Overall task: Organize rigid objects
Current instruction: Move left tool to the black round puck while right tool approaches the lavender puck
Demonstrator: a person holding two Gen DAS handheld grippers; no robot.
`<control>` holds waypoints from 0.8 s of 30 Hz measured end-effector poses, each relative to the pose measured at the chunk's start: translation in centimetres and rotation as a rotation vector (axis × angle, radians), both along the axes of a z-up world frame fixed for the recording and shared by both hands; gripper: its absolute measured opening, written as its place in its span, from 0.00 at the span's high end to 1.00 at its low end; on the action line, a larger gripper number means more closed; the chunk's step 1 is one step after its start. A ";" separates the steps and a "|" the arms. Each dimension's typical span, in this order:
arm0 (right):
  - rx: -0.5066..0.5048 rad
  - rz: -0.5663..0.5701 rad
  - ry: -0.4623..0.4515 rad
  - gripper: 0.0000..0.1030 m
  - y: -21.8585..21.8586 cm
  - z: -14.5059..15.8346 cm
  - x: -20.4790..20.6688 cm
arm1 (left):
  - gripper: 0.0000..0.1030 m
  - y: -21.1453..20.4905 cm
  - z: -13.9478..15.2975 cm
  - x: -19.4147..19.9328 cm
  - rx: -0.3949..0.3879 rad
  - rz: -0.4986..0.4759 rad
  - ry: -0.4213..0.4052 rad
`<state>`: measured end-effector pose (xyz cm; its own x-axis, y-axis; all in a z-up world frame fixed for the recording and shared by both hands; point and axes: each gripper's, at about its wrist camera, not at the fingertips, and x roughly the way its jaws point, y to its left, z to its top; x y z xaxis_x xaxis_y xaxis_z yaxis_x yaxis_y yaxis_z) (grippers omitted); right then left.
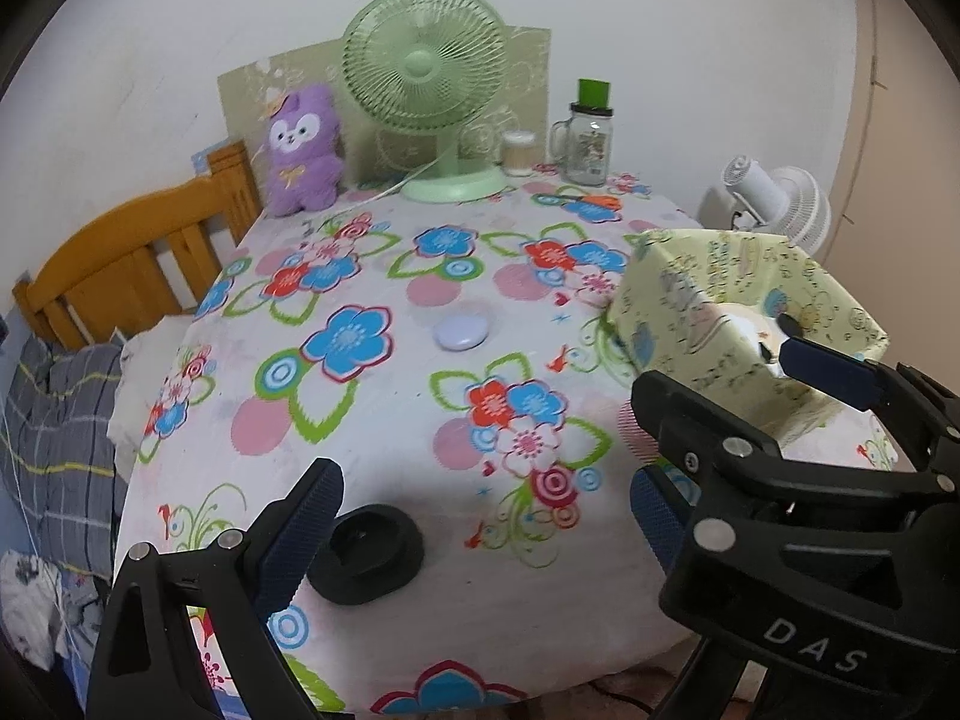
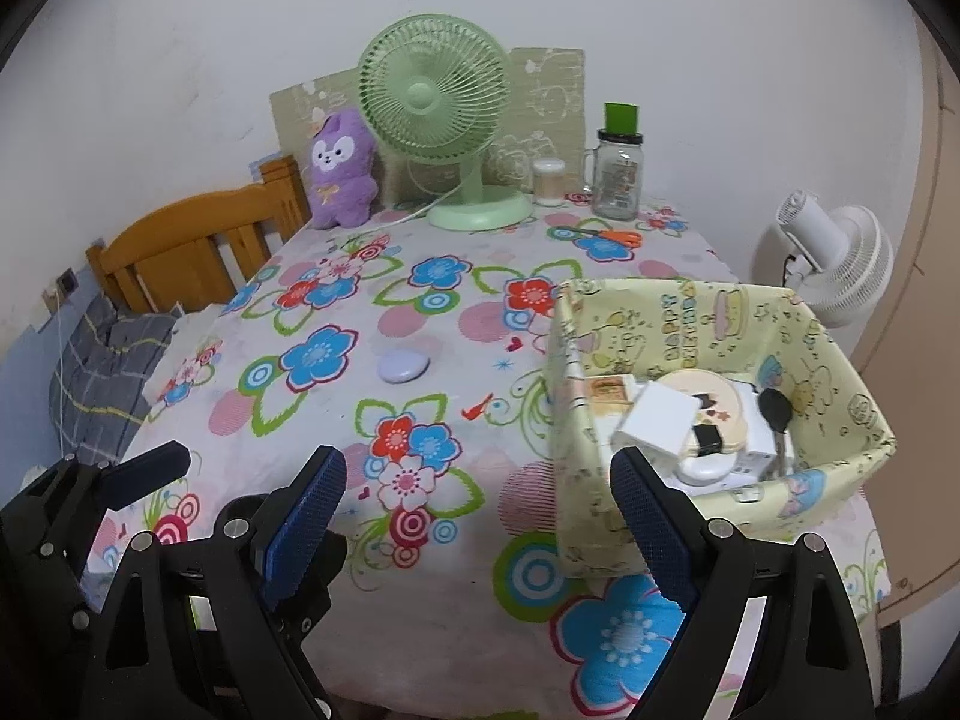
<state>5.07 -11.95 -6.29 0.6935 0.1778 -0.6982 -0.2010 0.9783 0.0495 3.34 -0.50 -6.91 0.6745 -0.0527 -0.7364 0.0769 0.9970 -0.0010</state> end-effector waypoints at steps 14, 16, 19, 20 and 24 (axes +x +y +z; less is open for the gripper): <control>-0.023 0.053 0.016 0.11 3.8 -2.1 0.8 | 0.05 4.3 -2.9 1.2 -0.020 0.088 0.069; -0.026 0.058 0.028 0.11 4.3 -2.5 1.0 | 0.05 4.6 -3.4 1.4 -0.022 0.095 0.083; -0.044 0.069 0.046 0.14 4.9 -3.4 1.5 | 0.05 5.2 -4.4 1.7 -0.022 0.112 0.106; -0.048 0.071 0.050 0.15 5.1 -3.7 1.5 | 0.05 5.4 -4.7 1.8 -0.024 0.116 0.114; -0.056 0.087 0.086 0.20 5.9 -5.0 2.2 | 0.05 6.0 -6.0 2.1 -0.034 0.131 0.145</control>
